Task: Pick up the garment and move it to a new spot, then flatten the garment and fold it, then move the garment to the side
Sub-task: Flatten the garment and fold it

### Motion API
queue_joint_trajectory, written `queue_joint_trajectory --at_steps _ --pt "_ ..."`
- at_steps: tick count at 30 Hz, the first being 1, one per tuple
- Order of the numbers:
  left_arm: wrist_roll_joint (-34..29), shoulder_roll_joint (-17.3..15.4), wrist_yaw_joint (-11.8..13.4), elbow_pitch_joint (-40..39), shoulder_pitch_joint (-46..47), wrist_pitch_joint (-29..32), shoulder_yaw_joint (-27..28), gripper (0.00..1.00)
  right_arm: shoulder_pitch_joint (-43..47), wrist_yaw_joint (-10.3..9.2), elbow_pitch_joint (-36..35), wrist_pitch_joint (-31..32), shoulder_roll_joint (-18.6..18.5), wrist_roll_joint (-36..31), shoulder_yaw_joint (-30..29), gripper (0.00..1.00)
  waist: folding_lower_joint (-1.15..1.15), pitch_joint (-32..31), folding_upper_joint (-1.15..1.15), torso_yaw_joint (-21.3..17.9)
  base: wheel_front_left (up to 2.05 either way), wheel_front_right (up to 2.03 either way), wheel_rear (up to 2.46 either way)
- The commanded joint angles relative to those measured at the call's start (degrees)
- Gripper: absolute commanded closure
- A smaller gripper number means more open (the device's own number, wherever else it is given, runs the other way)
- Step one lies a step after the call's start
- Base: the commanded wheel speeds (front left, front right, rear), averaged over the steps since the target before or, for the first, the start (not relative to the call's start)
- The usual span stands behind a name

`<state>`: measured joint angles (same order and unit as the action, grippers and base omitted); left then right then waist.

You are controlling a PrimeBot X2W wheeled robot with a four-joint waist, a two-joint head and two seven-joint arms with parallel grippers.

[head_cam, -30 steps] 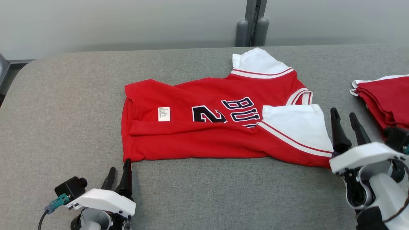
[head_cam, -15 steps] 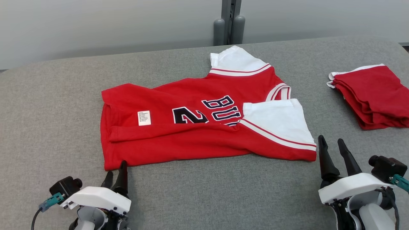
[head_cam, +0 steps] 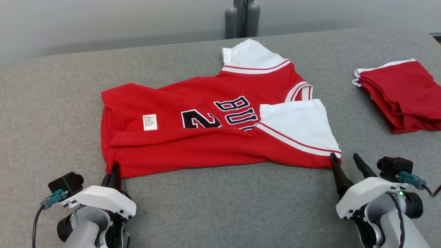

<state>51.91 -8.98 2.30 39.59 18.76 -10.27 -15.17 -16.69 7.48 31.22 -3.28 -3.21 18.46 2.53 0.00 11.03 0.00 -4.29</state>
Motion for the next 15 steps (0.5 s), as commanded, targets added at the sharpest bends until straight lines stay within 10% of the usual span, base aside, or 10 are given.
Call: queue_joint_trajectory --at_steps 1,13,15 --pt "-1.4 -0.8 0.5 0.1 1.2 -0.5 -0.6 1.0 -0.7 0.02 0.5 0.7 -0.1 -0.6 -0.1 0.0 0.0 0.2 0.0 0.3 0.0 0.0 0.0" --pt "-5.9 -1.8 1.9 0.2 3.0 -1.4 -4.5 1.0 -3.9 0.02 5.5 8.2 0.2 2.0 0.4 0.0 0.0 1.0 0.0 2.2 0.0 0.0 0.0" --pt "-5.8 -1.9 1.8 0.3 3.1 -1.5 -4.4 1.0 -4.7 0.02 6.7 8.6 0.3 3.9 1.6 0.56 0.0 1.1 0.0 2.2 0.0 0.0 0.0"
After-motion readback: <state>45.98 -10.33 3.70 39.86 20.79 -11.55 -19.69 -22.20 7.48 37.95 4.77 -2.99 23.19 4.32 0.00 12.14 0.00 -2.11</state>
